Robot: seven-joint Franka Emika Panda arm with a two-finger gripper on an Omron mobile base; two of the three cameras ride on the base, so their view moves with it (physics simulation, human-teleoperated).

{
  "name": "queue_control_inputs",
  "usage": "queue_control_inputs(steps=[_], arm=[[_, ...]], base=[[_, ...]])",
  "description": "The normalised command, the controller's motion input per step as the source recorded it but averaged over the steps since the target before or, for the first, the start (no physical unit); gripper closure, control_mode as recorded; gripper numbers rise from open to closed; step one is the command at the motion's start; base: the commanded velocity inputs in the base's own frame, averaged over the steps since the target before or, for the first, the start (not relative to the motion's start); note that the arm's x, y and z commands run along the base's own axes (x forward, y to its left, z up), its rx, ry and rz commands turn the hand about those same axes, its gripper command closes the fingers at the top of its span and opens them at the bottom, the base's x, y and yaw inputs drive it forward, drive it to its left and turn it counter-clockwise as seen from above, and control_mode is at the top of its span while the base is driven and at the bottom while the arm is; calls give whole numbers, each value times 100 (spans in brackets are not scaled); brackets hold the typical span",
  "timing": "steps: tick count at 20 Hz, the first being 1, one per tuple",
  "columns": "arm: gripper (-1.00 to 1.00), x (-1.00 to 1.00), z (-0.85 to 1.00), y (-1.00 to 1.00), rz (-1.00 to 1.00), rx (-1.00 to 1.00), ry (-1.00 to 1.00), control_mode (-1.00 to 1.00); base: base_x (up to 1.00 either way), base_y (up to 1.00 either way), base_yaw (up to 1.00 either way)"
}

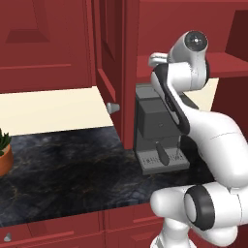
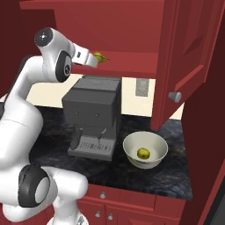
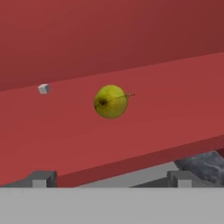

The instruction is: Open the cabinet. Pick the pear and pear from the cabinet and place them into the bowl. Then close the cabinet.

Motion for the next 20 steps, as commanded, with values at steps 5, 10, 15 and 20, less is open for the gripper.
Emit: queue_control_inputs(steps=[5, 10, 15, 20], arm=[[-100, 32, 0, 0, 0, 0, 4, -100], [-100, 32, 0, -2, 0, 0, 0, -100], [-100, 34, 0, -5, 0, 0, 0, -100], [-100, 35, 0, -4, 0, 0, 0, -100]], base=[[0, 0, 0], [0, 0, 0], [0, 0, 0], [0, 0, 0]])
